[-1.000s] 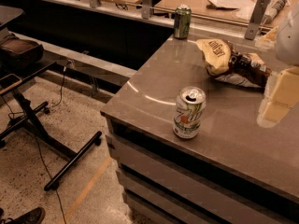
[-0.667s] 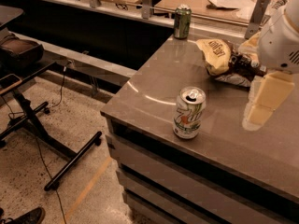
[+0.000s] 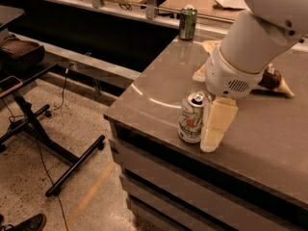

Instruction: Pick 7up can

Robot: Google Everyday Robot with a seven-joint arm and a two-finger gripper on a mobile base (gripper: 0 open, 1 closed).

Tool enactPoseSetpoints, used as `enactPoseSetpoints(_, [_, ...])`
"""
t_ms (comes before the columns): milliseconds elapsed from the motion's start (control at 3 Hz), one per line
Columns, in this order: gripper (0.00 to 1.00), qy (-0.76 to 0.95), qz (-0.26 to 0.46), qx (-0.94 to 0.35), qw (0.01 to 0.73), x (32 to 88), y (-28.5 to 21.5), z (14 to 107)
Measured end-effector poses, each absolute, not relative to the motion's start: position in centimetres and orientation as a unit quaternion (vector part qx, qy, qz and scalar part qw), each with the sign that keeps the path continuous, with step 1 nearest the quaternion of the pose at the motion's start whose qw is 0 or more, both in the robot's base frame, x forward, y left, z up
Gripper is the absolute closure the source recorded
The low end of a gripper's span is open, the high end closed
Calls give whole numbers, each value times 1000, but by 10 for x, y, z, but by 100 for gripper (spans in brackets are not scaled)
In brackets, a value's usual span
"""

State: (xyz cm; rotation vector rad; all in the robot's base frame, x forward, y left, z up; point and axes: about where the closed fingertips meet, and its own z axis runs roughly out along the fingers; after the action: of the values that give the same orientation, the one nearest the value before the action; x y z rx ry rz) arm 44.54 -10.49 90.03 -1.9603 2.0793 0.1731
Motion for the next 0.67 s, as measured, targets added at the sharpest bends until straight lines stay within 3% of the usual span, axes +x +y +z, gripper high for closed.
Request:
enactPoseSetpoints(333, [0, 719, 60, -678, 139, 445, -105, 900])
enactPoseSetpoints(667, [18, 719, 58, -679, 140, 445, -104, 901])
